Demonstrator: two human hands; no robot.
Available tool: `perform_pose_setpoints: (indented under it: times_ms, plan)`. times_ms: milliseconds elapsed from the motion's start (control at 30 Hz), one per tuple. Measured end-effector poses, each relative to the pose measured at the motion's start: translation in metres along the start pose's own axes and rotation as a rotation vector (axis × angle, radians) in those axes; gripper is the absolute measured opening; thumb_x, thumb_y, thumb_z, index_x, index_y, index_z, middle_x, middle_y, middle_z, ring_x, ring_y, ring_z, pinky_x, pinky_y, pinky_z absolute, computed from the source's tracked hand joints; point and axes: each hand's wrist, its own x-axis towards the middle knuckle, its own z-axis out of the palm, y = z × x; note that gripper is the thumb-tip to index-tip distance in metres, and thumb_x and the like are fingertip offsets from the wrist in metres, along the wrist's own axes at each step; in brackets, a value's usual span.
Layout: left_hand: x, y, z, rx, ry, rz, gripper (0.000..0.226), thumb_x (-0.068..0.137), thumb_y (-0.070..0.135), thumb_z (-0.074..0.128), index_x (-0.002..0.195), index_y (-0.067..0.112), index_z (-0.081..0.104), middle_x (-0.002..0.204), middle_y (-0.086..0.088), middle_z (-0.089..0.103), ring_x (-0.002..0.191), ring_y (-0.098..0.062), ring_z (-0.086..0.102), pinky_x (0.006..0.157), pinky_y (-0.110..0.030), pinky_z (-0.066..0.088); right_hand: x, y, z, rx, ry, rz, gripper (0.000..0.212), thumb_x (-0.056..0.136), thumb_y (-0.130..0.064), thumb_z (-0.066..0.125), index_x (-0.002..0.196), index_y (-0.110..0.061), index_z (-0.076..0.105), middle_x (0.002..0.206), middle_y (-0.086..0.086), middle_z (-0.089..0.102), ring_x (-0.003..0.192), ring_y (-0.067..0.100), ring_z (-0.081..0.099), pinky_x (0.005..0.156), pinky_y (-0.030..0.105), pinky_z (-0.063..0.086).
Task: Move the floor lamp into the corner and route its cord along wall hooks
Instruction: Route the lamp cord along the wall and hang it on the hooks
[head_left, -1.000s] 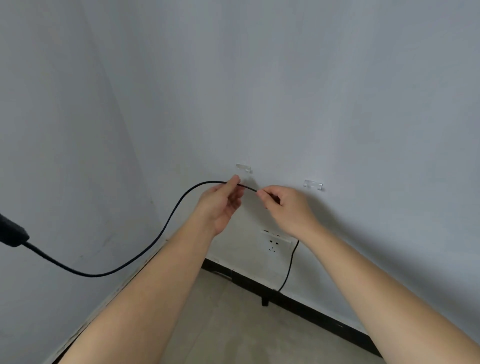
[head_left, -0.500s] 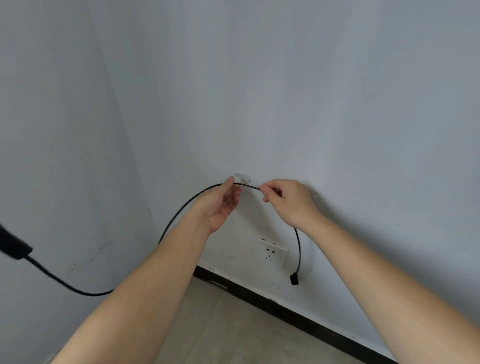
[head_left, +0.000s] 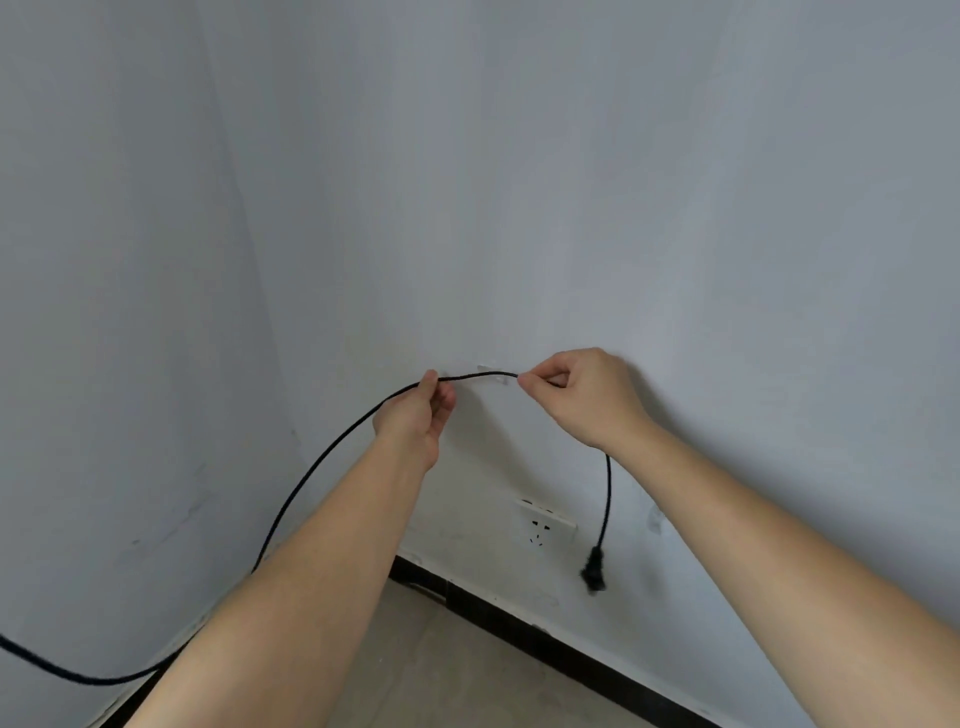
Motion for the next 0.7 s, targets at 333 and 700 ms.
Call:
perform_pose_setpoints:
  times_ms: [333,700]
  plan:
    - [0.010,-0.012,-0.008,-0.006,0.061,-0.067,0.015,0.096,0.002,0.060,0.082,-0.003,0.060,0.072,-0.013,0.062,0.037,-0.010,0.062,0.042,-0.020,0.054,0.014,-0.024,0.022,-0.695,0.031,-0.210,0.031,0.098,-0.037,0.051,0.090,-0.015,0.072,0.088,0.004,0.069,0.075,0.027,0.060,0.058,0.031,0.039]
    - [-0.001,-0.012,0.008,0.159,-0.202,-0.096,0.013,0.093,0.014,0.067,0.084,0.005,0.068,0.063,-0.003,0.070,0.054,-0.009,0.065,0.053,-0.018,0.056,-0.012,0.009,0.046,-0.448,0.020,-0.073,0.033,0.098,-0.035,0.054,0.079,-0.012,0.068,0.080,0.008,0.072,0.078,0.032,0.065,0.061,0.035,0.048]
